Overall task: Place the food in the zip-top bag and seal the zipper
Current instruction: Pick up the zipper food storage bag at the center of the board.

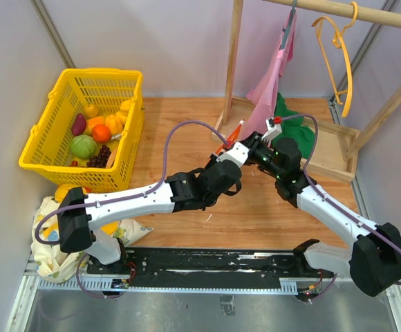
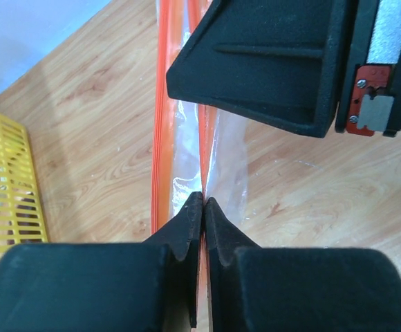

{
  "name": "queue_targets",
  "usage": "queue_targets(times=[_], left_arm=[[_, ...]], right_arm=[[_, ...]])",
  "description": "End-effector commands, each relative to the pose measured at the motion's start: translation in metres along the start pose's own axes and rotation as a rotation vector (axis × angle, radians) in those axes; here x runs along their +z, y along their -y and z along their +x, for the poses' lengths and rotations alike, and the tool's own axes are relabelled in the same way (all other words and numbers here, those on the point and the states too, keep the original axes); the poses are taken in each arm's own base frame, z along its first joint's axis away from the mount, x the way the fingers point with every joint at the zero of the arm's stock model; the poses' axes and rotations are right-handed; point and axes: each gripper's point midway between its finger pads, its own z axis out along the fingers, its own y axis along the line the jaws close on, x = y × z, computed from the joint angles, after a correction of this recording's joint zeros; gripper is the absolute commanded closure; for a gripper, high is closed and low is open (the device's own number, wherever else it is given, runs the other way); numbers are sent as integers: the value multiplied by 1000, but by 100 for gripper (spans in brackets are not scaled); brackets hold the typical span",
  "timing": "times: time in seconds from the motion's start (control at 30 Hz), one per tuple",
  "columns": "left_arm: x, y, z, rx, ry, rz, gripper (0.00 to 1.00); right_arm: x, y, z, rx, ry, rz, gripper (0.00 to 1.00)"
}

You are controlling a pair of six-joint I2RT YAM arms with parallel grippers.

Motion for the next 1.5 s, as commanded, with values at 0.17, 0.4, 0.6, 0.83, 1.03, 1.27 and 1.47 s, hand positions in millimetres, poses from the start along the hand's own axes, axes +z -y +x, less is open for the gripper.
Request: queue_targets(times=[0.17,0.4,0.6,0.83,1.03,1.27,1.47], left_arm=[[-21,7,-20,-151,56,116,71],[-39,2,-31,-235,93,184,49],[-33,-9,-30,-373,54,291,48],[-18,-16,-20,-436,3,322,49],[-5,-13,-9,-460,-50,352,54],[6,-16,2,-499,-92,367,66],[9,-13,6,-518,-109,418,73]], right_arm=[[-5,-18,-3,-71,10,-73,96],[-7,-20,-4,-115,12,-80,98],[-8,-25,-4,-138,2,-104,98],[-9,-27,-2,-154,-7,-121,98],[-8,-29,0,-160,-19,-140,98],[-6,-32,3,-163,-34,-162,97],[-4,-34,4,-168,-44,-177,97]])
